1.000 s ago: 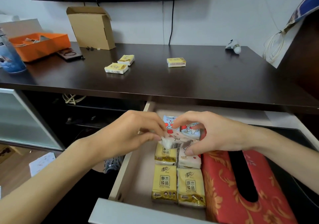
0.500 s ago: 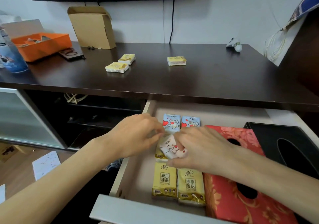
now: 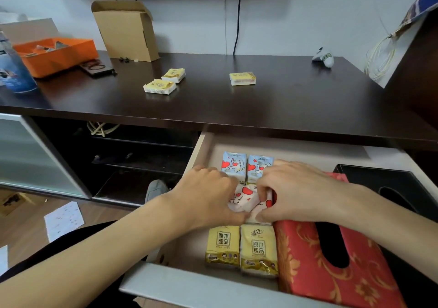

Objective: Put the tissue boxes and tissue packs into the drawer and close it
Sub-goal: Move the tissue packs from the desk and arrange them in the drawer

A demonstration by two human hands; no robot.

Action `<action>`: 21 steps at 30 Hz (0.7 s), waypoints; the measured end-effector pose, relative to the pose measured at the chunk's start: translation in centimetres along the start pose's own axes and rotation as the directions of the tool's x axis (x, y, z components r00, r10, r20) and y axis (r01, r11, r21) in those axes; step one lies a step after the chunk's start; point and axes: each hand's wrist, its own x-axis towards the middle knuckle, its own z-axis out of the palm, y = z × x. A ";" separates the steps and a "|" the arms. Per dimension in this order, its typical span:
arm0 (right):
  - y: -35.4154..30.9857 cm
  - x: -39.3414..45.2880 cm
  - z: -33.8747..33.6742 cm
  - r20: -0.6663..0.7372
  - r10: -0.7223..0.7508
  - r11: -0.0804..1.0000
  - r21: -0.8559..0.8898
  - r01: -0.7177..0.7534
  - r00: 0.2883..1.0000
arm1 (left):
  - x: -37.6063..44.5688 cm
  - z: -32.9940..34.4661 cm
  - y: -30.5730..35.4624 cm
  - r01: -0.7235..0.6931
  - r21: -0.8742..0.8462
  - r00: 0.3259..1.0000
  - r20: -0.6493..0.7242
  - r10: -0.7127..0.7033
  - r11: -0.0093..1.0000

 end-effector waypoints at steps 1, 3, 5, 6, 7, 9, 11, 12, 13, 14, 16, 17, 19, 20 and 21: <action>-0.1 0.0 -0.1 0.012 0.012 1.000 0.006 -0.012 1.000 | 0.0 -0.4 -0.4 0.004 -0.033 1.000 -0.003 -0.004 0.999; -0.1 0.1 -0.1 0.028 0.027 1.000 0.003 -0.027 0.999 | -0.1 -1.1 -1.6 0.026 -0.119 0.999 0.033 -0.022 0.993; -0.2 0.2 -0.1 0.029 0.034 0.999 -0.004 -0.034 0.999 | -0.2 -1.4 -2.9 0.038 -0.203 0.995 0.100 -0.018 0.978; -0.2 0.2 -0.1 0.030 0.037 0.999 -0.007 -0.037 0.999 | -0.2 -1.4 -3.3 0.025 -0.219 0.992 0.124 0.002 0.975; -0.2 0.3 -0.1 0.033 0.037 0.999 -0.011 -0.037 0.999 | -0.2 -1.2 -3.5 0.004 -0.221 0.990 0.141 0.028 0.975; -0.1 0.3 0.0 0.040 0.033 0.999 -0.016 -0.033 0.999 | -0.1 -0.4 -3.4 -0.045 -0.213 0.982 0.173 0.082 0.976; -0.1 0.2 0.0 0.044 0.036 0.999 -0.010 -0.036 0.998 | 0.1 0.3 -3.1 -0.088 -0.203 0.974 0.190 0.127 0.975; -0.1 0.2 0.0 0.044 0.038 0.999 -0.008 -0.038 0.998 | 0.2 0.5 -3.2 -0.097 -0.204 0.973 0.187 0.136 0.974; -0.1 0.2 0.1 0.043 0.040 0.999 -0.005 -0.039 0.998 | 0.3 0.6 -3.3 -0.102 -0.212 0.974 0.179 0.141 0.972; 0.0 0.2 0.1 0.042 0.041 0.999 -0.001 -0.041 0.998 | 0.3 0.6 -3.4 -0.109 -0.226 0.974 0.171 0.149 0.968; 0.0 0.1 0.2 0.040 0.042 0.999 0.009 -0.042 0.998 | 0.2 0.6 -3.5 -0.127 -0.248 0.973 0.158 0.169 0.960; 0.0 0.1 0.2 0.040 0.040 0.999 0.012 -0.041 0.998 | 0.2 0.6 -3.4 -0.135 -0.248 0.972 0.153 0.176 0.959; 0.0 0.0 -0.1 0.019 0.045 0.998 0.036 -0.045 0.999 | 0.0 0.3 -3.3 -0.133 -0.239 0.976 0.136 0.168 0.962; 0.1 -0.1 -0.4 -0.018 0.058 0.996 0.065 -0.056 0.998 | -0.1 -0.1 -3.4 -0.119 -0.241 0.982 0.116 0.150 0.963; 0.3 -0.1 -0.8 -0.078 0.078 0.992 0.104 -0.069 0.994 | 0.0 -0.6 -3.6 -0.100 -0.248 0.989 0.080 0.123 0.964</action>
